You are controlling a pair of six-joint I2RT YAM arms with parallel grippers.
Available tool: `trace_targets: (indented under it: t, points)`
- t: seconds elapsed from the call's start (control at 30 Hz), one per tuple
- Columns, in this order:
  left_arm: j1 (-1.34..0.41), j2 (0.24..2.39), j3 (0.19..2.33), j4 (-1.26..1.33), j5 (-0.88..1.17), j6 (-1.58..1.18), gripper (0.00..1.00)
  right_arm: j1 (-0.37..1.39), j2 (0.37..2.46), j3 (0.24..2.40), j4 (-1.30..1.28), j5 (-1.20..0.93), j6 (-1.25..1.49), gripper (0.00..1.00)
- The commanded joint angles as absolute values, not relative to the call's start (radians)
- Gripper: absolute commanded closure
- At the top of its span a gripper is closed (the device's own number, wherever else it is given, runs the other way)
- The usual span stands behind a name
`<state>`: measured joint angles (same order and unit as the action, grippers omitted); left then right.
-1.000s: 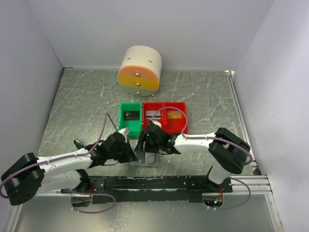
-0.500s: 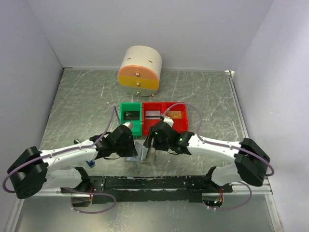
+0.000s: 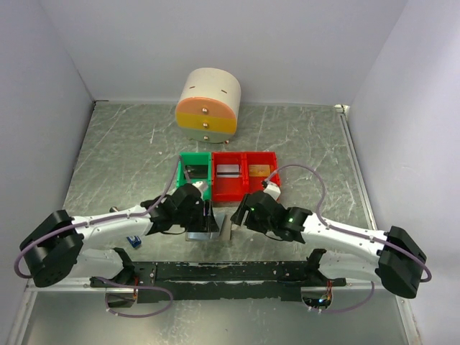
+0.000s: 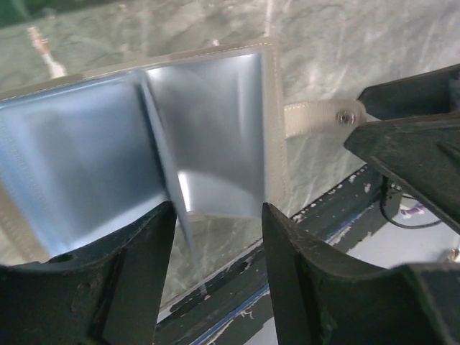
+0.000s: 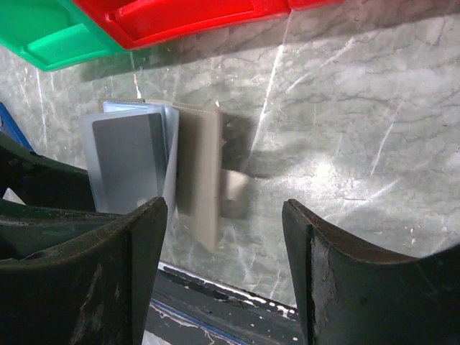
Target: Take the credit cards out of the card holder
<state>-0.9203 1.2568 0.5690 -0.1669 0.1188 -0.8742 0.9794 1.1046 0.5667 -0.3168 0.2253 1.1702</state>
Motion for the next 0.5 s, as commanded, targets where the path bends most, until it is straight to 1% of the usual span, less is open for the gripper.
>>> trace_targets:
  t: [0.0,0.1,0.17,0.2,0.3,0.47]
  points:
    - [-0.927,1.293,0.604,-0.033,0.244,-0.849,0.37,0.973,1.032,0.510,-0.271,0.262,1.213,0.34]
    - [-0.927,1.337,0.607,0.036,0.336,-0.843,0.35,0.971,0.981,0.472,-0.237,0.272,1.227,0.34]
    - [-0.927,1.378,0.620,0.068,0.411,-0.842,0.36,0.970,0.952,0.455,-0.228,0.279,1.234,0.34]
    - [-0.929,1.390,0.627,0.063,0.416,-0.847,0.37,0.969,0.939,0.449,-0.229,0.280,1.235,0.34]
    - [-0.933,1.366,0.606,0.055,0.388,-0.875,0.34,0.965,0.918,0.443,-0.224,0.271,1.218,0.35]
    - [-0.933,1.276,0.609,-0.061,0.274,-0.856,0.33,0.965,0.922,0.462,-0.223,0.246,1.189,0.42]
